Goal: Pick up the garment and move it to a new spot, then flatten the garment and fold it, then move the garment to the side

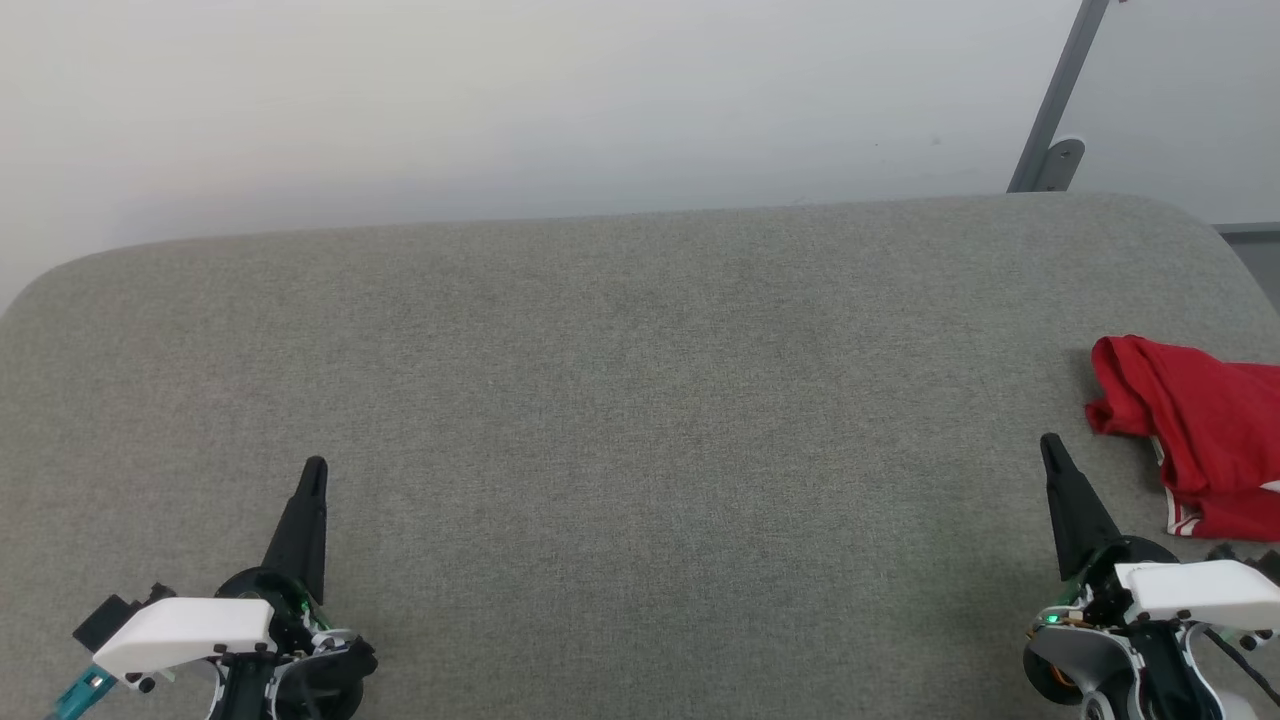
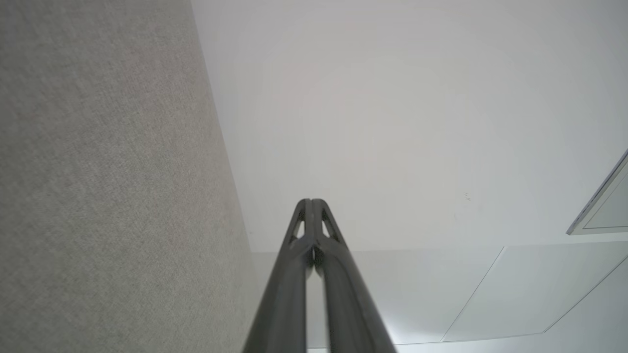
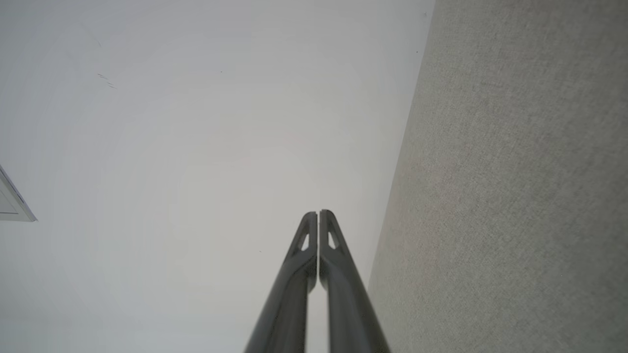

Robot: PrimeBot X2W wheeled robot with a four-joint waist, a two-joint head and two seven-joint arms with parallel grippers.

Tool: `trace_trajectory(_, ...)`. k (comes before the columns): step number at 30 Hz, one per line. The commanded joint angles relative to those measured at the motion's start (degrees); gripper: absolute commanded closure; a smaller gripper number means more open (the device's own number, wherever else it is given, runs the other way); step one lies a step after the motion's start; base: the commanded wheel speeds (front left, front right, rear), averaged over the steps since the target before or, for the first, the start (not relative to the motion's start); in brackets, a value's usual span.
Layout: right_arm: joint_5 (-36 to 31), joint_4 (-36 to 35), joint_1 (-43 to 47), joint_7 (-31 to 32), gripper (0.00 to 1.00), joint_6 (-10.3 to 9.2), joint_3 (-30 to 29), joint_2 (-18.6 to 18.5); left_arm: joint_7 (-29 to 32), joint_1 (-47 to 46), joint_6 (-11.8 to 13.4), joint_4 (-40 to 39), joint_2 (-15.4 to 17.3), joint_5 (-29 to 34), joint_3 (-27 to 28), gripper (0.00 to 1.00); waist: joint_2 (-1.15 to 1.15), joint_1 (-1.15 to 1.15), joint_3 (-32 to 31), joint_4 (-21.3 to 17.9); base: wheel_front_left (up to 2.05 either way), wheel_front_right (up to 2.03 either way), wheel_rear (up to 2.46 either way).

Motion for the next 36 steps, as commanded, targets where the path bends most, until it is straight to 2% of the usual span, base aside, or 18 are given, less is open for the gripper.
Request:
trace_trajectory(1,0.1,0.1,-0.5,0.1,1.00,-0.01,0.0,0.1,0.1,-0.7,0.0,0.0,-0.1,0.1,0.2,1.00,0.00,0.00,0.0,0.0,0.00,0.00,0.00)
trace_trajectory(36,0.1,0.1,-0.5,0.1,1.00,-0.02,0.0,0.1,0.3,-0.7,0.0,0.0,-0.2,0.3,0.4,1.00,0.00,0.00,0.0,0.0,0.00,0.00,0.00)
